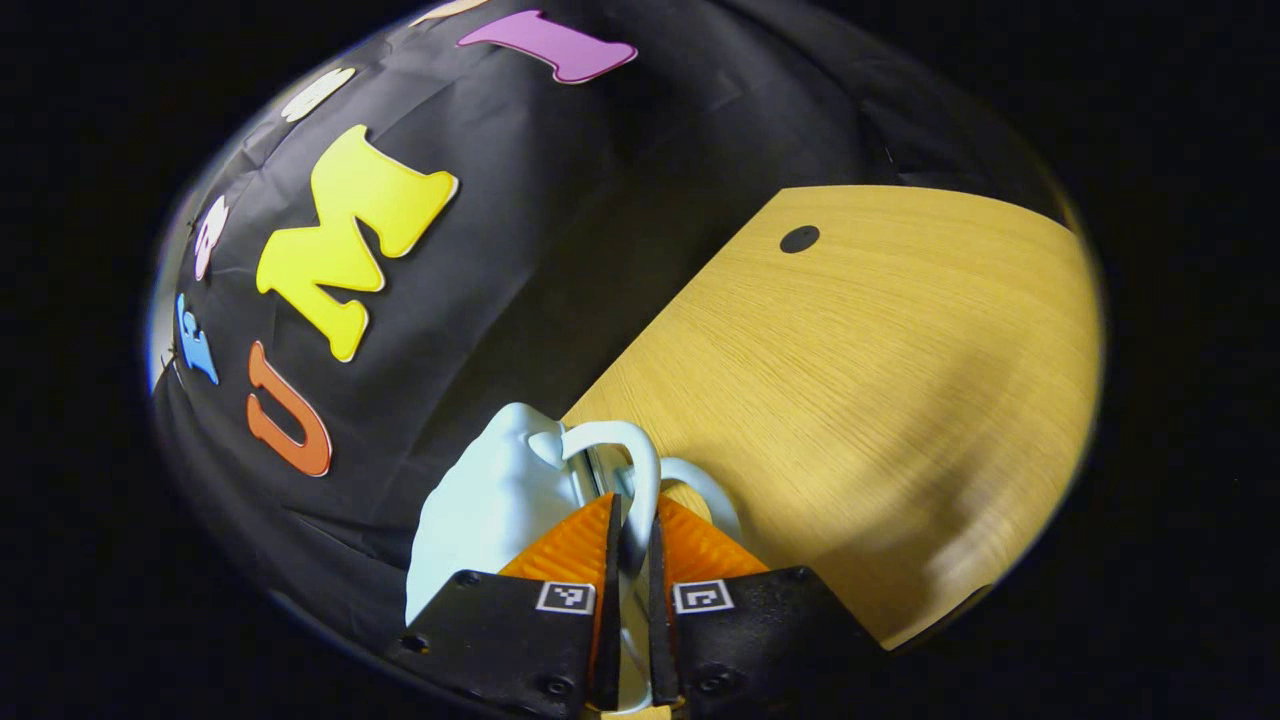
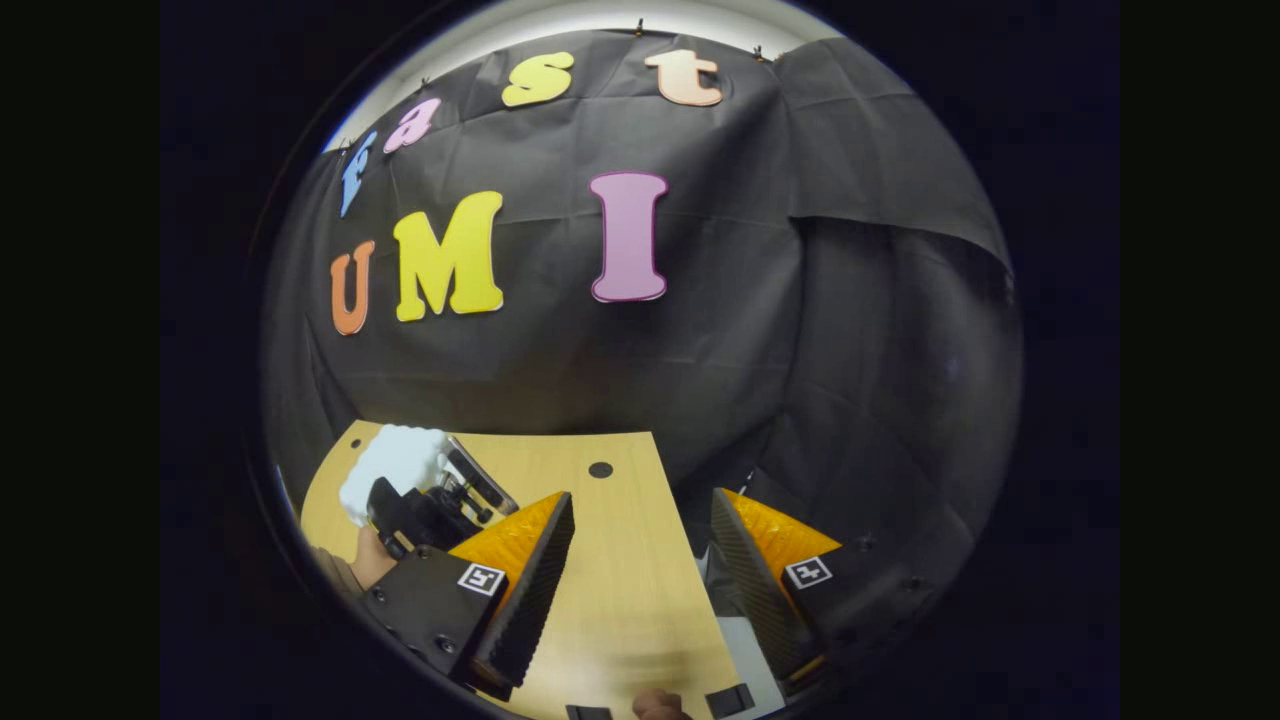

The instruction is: First open the suitcase, pack the skin care products into it, and then close the suitcase.

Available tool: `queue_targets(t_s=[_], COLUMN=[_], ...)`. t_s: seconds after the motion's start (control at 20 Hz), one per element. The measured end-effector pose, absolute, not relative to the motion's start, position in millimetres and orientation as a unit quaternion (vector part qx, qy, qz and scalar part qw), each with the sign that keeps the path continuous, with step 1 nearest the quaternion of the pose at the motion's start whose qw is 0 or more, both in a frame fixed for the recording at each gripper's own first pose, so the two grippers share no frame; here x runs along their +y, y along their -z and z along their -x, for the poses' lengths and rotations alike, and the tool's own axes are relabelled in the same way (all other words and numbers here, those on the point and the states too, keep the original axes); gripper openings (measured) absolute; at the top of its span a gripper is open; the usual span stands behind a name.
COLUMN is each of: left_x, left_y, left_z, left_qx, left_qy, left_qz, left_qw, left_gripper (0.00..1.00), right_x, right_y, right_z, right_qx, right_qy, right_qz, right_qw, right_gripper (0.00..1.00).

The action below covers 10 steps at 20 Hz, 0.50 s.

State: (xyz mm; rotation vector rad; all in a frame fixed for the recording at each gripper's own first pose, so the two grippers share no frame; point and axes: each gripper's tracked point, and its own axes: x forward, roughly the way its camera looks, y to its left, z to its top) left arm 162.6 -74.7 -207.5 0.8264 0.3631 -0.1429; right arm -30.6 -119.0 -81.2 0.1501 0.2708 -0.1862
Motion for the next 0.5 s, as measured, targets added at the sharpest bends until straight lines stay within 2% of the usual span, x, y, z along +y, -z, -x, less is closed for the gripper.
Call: queue_targets(t_s=[0.1, 0.15, 0.3, 0.35, 0.4, 0.5], left_x=[-83, -87, -95, -93, -88, -69], left_y=[212, 208, 174, 158, 139, 99], left_z=[-154, -149, -131, -124, -114, -96], left_qx=[0.187, 0.182, 0.148, 0.136, 0.127, 0.105], left_qy=[0.094, 0.103, 0.127, 0.133, 0.135, 0.134], left_qz=[-0.387, -0.379, -0.341, -0.321, -0.297, -0.234], left_qw=[0.898, 0.901, 0.920, 0.928, 0.937, 0.957], left_gripper=[0.33, 0.51, 0.76, 0.90, 0.94, 0.95], right_x=[-111, -106, -91, -86, -81, -72], right_y=[75, 70, 49, 41, 33, 17], right_z=[32, 31, 32, 30, 27, 21], right_qx=[0.129, 0.126, 0.111, 0.102, 0.093, 0.073], right_qy=[0.094, 0.096, 0.104, 0.106, 0.109, 0.119], right_qz=[-0.074, -0.073, -0.068, -0.067, -0.066, -0.062], right_qw=[0.984, 0.985, 0.986, 0.987, 0.987, 0.988], right_gripper=[0.83, 0.83, 0.83, 0.83, 0.83, 0.83])
